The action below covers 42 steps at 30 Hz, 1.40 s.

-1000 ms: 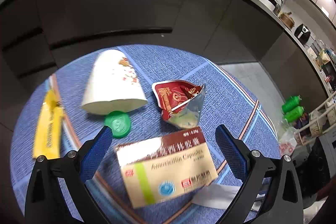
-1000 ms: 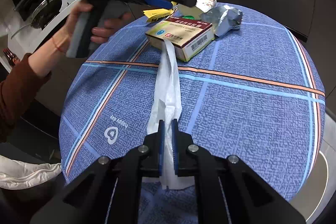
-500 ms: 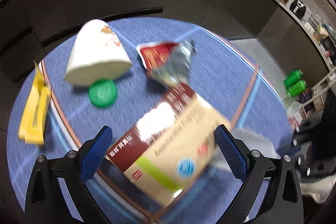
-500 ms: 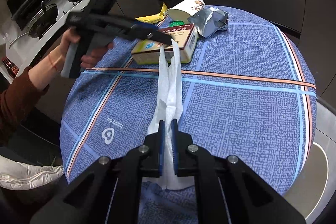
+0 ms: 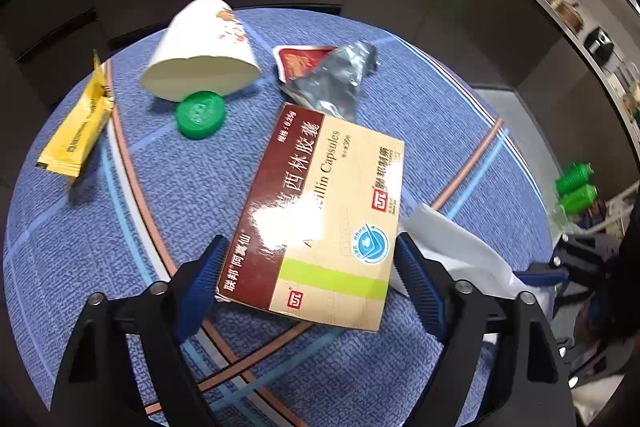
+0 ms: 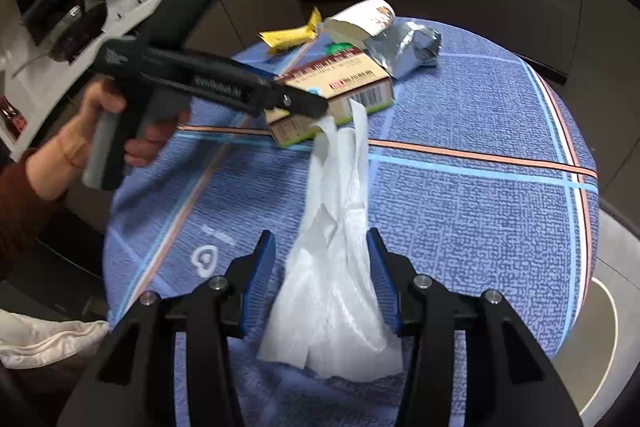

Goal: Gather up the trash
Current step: 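Close the left tool on the amoxicillin capsule box and lift it, then carry the tissue with the right tool over the bin while the left tool carries the box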

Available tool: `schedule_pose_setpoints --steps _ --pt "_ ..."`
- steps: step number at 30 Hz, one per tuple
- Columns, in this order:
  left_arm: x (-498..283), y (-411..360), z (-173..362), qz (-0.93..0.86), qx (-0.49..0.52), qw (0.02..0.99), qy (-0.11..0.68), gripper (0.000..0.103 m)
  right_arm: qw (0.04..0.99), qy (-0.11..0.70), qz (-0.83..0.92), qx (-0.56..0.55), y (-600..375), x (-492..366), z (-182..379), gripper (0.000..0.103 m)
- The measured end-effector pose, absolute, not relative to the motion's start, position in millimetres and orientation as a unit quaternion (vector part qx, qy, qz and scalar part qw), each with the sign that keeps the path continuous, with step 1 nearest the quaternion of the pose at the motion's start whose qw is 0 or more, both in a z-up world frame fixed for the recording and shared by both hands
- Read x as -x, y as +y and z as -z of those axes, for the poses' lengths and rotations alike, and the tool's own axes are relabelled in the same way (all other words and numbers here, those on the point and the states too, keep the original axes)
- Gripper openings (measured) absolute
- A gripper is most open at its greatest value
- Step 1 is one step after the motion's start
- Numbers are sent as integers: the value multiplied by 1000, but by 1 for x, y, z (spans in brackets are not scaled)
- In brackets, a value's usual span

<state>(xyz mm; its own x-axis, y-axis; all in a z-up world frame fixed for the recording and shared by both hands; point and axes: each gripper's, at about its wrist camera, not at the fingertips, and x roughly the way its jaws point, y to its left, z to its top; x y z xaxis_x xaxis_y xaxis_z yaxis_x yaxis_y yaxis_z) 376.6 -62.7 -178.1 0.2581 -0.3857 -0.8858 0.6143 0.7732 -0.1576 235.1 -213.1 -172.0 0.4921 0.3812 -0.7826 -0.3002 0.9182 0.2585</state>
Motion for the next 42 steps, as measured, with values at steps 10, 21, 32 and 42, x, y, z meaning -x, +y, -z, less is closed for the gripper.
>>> schedule_pose_setpoints --steps 10,21,32,42 --pt "-376 -93 184 269 -158 799 514 80 867 468 -162 -50 -231 -215 169 6" --pt "-327 -111 164 245 -143 823 491 76 888 431 -133 -86 -252 -183 144 6" --pt "-227 -107 84 262 -91 862 425 76 924 363 -90 -83 -276 -122 88 6" --pt "-170 -140 63 303 -91 860 401 76 933 344 -18 -108 -329 -68 76 6"
